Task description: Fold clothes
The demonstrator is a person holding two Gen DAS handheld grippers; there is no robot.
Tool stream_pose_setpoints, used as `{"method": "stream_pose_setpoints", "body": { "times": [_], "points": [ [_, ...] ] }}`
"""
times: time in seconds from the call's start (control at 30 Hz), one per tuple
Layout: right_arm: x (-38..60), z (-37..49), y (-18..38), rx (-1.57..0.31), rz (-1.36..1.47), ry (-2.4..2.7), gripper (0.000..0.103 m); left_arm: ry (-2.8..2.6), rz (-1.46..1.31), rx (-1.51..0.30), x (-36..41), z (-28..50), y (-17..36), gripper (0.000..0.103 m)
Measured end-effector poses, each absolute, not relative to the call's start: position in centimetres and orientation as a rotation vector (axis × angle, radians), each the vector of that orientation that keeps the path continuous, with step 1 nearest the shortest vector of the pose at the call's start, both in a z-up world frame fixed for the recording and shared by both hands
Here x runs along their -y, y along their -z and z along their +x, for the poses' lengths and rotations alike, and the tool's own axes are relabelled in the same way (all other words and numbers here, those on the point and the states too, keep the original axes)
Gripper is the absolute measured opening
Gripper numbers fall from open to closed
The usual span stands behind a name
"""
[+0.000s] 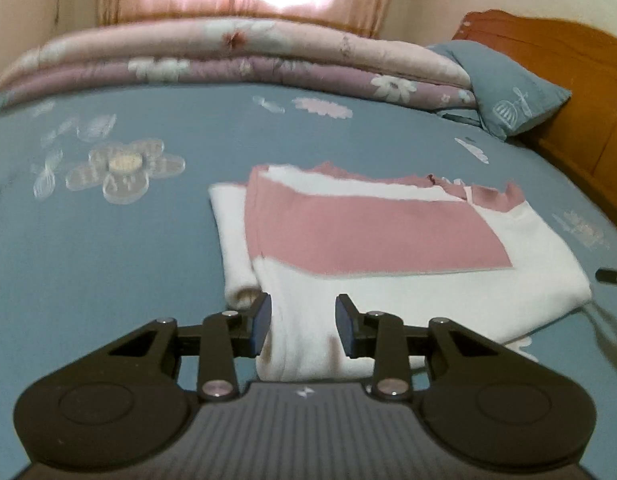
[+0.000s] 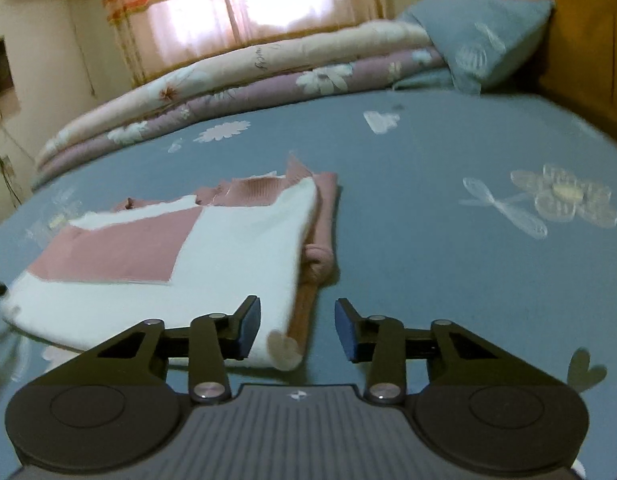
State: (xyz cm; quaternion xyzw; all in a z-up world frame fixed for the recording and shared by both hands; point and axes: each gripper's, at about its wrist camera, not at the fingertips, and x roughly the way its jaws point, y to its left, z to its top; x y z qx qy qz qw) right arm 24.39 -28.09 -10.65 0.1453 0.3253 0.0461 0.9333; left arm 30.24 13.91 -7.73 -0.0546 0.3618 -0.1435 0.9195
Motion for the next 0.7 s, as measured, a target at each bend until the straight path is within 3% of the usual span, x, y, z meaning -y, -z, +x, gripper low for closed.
{"method": "stream_pose_setpoints", "body": {
  "times": [0.27, 0.5, 0.7],
  "points": [
    [31.5, 27.9, 12.4, -0.756, 0.489, -0.287, 0.037, 0.343, -0.274, -0.808, -16.4, 31.8, 8.9, 0.033],
    [29.4, 27.9, 13.1, -0.773, 0.458, -0.383, 0.038, 0.384, -0.284, -0.788, -16.5, 31.3, 9.4, 0.036],
    [30.1, 26.9, 13.9, -0.751, 0.514, -0.419, 0.032, 0.402, -0.275, -0.807, -16.8, 31.3, 10.3, 0.036]
  ]
}}
